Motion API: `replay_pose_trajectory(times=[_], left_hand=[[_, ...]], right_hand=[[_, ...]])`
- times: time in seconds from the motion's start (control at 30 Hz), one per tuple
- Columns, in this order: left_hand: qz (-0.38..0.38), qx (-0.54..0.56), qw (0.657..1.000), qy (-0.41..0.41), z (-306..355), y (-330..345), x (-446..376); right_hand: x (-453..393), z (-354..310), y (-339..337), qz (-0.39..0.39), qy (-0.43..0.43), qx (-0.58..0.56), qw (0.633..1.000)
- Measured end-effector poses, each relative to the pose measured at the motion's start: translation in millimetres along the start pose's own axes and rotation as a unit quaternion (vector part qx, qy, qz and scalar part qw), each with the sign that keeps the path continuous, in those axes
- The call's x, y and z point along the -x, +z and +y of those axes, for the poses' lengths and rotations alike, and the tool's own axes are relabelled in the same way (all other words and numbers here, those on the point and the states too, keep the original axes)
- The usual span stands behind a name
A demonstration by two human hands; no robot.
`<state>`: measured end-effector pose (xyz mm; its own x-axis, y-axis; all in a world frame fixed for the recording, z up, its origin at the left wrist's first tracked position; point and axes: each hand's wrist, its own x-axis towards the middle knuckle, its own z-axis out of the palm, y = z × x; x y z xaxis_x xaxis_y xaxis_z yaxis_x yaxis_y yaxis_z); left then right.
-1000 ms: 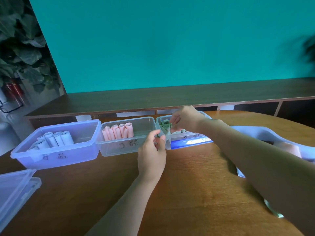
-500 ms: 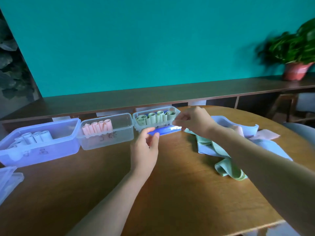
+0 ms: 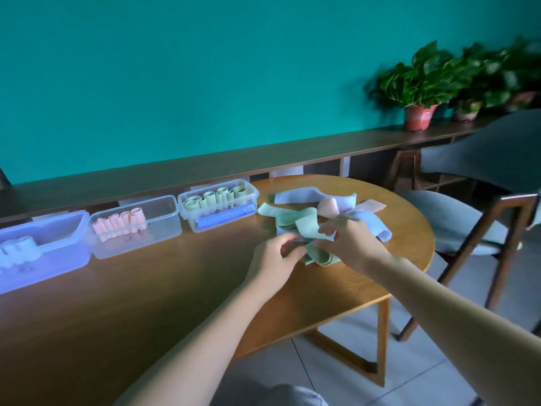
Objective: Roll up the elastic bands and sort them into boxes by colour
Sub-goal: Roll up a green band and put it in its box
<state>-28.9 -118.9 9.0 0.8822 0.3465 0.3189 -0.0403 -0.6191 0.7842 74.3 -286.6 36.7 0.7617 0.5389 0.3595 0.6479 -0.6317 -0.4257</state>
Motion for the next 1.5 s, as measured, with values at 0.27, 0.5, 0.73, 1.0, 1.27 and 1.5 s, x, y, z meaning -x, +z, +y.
replay_pose_trajectory(times=[0.27, 0.5, 0.73, 1.0, 1.27, 1.5], left_hand=[[0.017, 0.01, 0.998, -0.068, 10, 11, 2], [0.083, -0.028, 0.994, -0.058, 8, -36, 34], [0.131, -0.106, 0.976, -0.139, -15, -122, 77], [0.086, -0.103, 0.963, -0.235, -50, -207, 126], [0.037, -0.064, 0.947, -0.314, -57, -251, 159], [0.057, -0.043, 0.942, -0.328, -65, -275, 185]], right_hand=[[19, 4, -4, -0.007, 0.041, -0.066, 0.997], [22, -27, -6, -0.021, 0.056, -0.175, 0.983], [31, -69, 12, -0.059, -0.03, -0.167, 0.984], [37, -110, 40, -0.103, -0.08, -0.183, 0.974], [42, -149, 74, -0.226, -0.129, -0.118, 0.958], [40, -182, 108, -0.27, -0.224, 0.048, 0.935]])
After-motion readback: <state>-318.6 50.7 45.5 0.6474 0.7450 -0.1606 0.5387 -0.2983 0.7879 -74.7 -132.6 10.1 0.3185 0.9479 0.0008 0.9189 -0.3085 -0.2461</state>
